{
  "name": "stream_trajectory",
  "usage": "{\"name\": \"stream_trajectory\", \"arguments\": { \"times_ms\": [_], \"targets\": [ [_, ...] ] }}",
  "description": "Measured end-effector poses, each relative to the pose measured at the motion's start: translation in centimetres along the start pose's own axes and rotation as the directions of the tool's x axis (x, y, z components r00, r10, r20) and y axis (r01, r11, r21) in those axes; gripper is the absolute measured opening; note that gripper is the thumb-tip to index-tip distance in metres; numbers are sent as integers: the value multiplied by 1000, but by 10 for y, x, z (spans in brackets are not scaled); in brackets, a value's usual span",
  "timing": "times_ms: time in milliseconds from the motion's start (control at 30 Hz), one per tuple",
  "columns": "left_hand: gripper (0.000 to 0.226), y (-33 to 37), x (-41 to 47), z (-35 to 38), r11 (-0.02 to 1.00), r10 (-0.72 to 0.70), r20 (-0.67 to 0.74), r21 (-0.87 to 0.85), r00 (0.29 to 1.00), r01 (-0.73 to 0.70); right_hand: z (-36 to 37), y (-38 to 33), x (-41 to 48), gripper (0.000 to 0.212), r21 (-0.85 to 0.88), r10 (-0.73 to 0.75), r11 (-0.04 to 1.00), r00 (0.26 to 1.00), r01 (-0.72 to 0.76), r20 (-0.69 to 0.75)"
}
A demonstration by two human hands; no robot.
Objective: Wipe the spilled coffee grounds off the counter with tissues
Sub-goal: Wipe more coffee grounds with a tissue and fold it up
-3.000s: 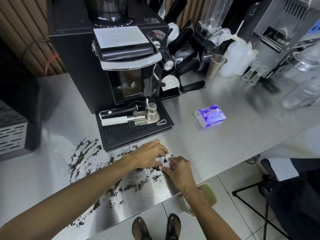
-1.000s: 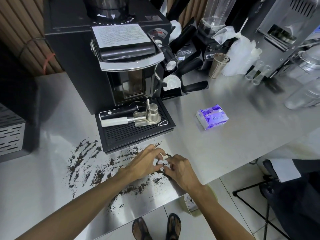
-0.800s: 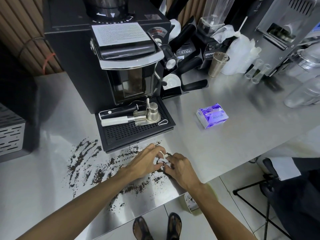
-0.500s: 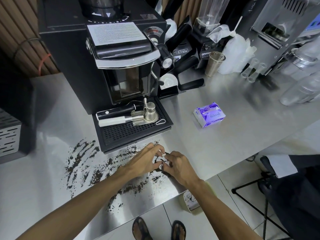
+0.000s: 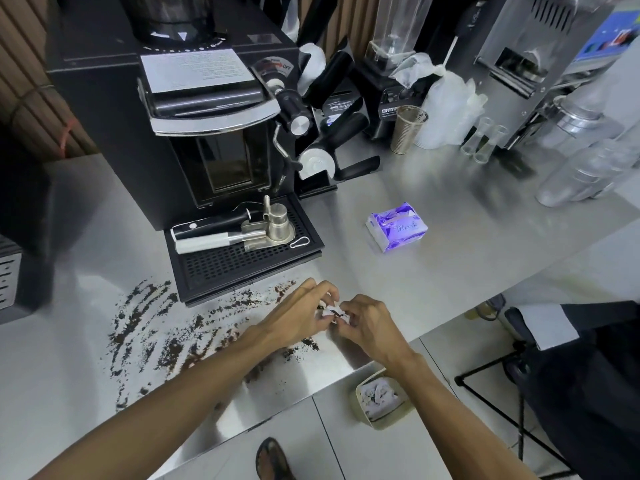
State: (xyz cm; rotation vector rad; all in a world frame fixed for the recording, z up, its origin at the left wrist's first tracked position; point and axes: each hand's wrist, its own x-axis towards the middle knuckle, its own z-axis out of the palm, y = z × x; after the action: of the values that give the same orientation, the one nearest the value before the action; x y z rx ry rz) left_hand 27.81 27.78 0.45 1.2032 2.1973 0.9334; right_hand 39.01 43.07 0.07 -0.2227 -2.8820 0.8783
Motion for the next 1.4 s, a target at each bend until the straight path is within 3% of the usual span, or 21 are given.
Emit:
{"name": "stream_trajectory", "arguments": {
  "times_ms": [533,867,1067,1400],
  "targets": [
    [30,123,34,144,999,-21,-2,-25,1000,21,-92,115,-126,7,116,-5,993,1000,4,7],
    [31,132,49,256,994,-90,38,-63,995,92,-77,212,-184,15,54,66,996,993,-72,103],
    [28,56,74,335,996,-85,51,-25,995,86,2,284,-191,14,10,119,993,981,-122,152],
    [18,-147,105,524,992,-127,58,14,990,126,237,445,-208,15,84,179,978,974,-192,141]
  ]
}}
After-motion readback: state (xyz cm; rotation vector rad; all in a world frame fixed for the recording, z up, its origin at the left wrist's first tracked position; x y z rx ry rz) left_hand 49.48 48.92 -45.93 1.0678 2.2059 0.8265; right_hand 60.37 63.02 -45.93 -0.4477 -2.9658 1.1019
